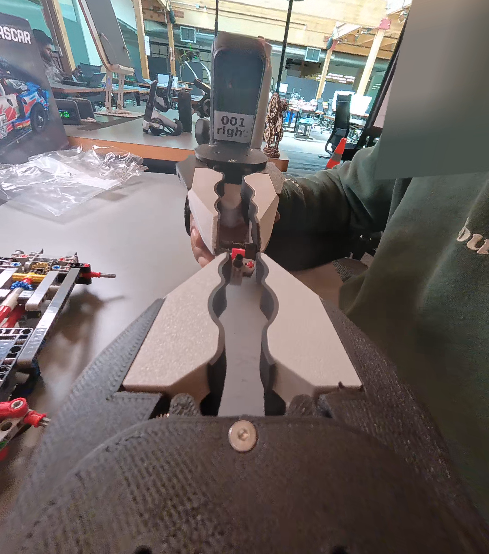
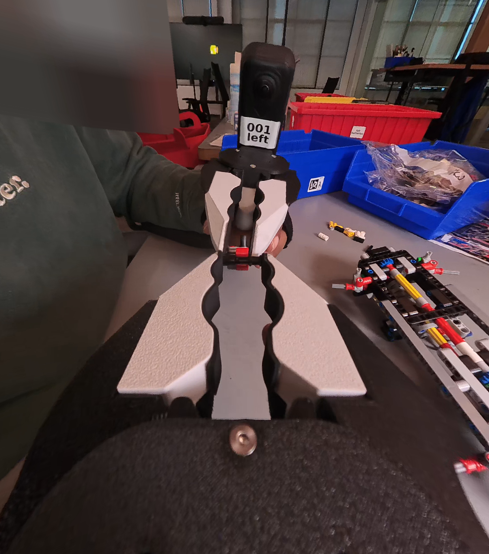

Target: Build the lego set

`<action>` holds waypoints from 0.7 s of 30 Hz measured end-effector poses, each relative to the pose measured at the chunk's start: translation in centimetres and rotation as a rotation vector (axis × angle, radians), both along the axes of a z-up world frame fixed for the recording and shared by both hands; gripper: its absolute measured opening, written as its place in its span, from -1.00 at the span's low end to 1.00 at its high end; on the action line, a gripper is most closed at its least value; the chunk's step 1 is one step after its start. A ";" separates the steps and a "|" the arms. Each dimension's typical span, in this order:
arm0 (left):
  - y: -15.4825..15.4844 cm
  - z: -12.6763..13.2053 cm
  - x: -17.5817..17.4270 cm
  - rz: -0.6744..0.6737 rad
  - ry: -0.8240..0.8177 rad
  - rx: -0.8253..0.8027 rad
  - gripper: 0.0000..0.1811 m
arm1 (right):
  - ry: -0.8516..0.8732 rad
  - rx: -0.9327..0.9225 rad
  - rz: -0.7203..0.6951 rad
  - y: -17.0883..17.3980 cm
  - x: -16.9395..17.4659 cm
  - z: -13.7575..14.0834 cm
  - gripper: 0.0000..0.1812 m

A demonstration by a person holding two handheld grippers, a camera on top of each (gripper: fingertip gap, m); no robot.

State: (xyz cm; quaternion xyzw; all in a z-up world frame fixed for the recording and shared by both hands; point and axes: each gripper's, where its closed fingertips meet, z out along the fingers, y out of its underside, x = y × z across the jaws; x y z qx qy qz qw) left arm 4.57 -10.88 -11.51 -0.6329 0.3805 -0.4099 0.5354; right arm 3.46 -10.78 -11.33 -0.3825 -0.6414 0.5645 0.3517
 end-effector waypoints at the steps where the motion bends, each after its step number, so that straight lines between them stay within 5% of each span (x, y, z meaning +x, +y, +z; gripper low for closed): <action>1: 0.0 0.1 0.0 0.003 0.007 0.011 -0.85 | 0.007 -0.002 -0.003 0.0 0.0 0.1 -0.75; 9: 0.7 0.1 -0.4 0.076 0.067 0.069 -0.85 | -0.014 0.121 -0.037 -0.1 0.0 -0.4 -0.52; 21: 0.8 -0.2 -0.2 0.091 0.086 0.069 -0.85 | 0.002 0.197 -0.096 0.2 -0.1 -0.3 -0.63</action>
